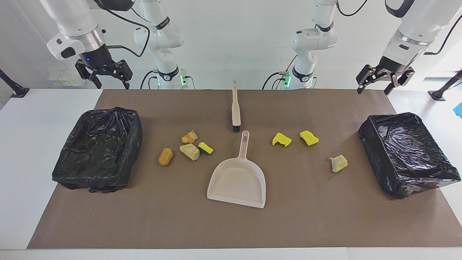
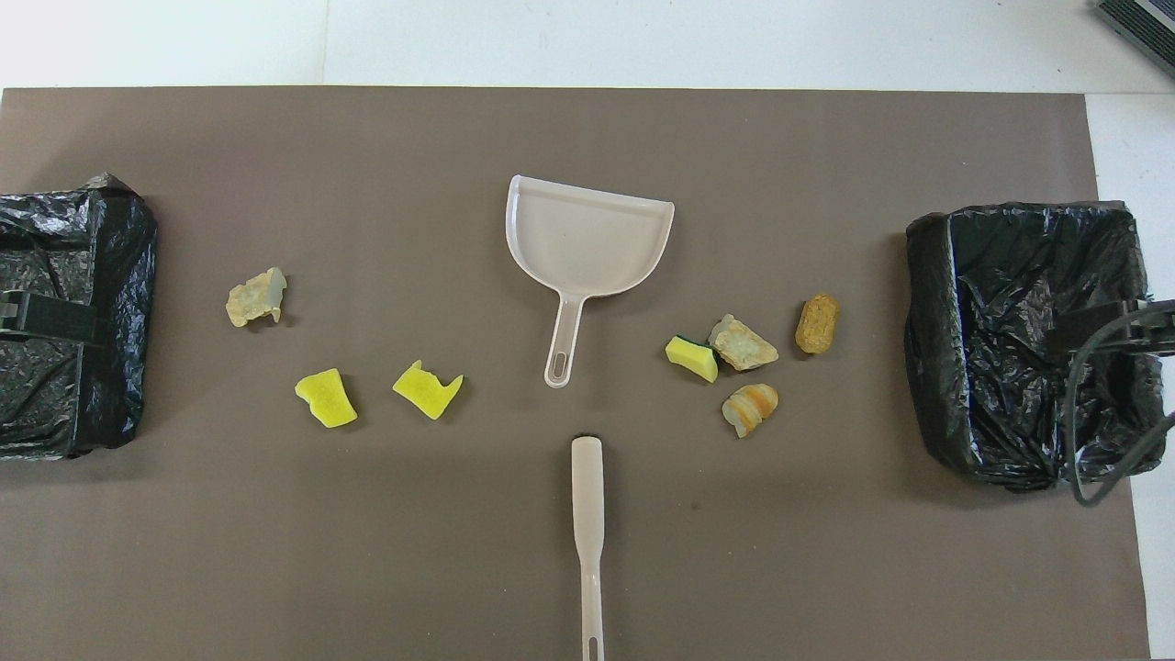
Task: Sweep and dump trash in bin
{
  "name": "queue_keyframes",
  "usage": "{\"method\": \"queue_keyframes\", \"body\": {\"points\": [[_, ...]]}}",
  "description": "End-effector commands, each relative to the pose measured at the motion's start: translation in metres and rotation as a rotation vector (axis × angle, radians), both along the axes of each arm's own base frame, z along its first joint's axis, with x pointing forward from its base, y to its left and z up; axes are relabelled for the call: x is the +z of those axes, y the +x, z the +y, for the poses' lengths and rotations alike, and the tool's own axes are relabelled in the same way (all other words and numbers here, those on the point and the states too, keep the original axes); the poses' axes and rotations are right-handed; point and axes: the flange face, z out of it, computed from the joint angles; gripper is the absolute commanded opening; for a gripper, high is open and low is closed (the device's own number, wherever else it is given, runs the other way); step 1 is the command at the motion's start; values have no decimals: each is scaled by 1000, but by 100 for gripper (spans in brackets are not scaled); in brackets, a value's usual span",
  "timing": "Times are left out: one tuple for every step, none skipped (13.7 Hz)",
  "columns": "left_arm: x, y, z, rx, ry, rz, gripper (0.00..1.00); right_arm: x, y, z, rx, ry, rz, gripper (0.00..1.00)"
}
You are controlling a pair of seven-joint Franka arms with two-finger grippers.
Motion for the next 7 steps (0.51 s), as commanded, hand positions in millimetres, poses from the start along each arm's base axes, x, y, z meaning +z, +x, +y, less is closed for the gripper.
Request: {"method": "queue_keyframes", "body": {"points": [[3, -5, -1, 3, 15, 1, 100, 2, -8, -4, 6, 3, 8, 100], [3, -5, -1, 3, 15, 2, 100, 2, -9, -4, 6, 3, 10, 100], [4, -6, -3, 1, 15, 2, 100, 2, -9, -4, 6, 3, 10, 100], [4, -6, -4, 0, 15, 2, 100, 1, -9, -4, 6, 3, 10, 100], [3, -6, -5, -2, 15, 4, 100, 1, -9, -4, 6, 3, 11, 100], [2, -7, -6, -2, 16, 5, 100, 2, -9, -4, 18, 2, 13, 100], [1, -8, -7, -3, 15, 8, 100, 2, -8, -2, 19, 7, 13, 100]]}}
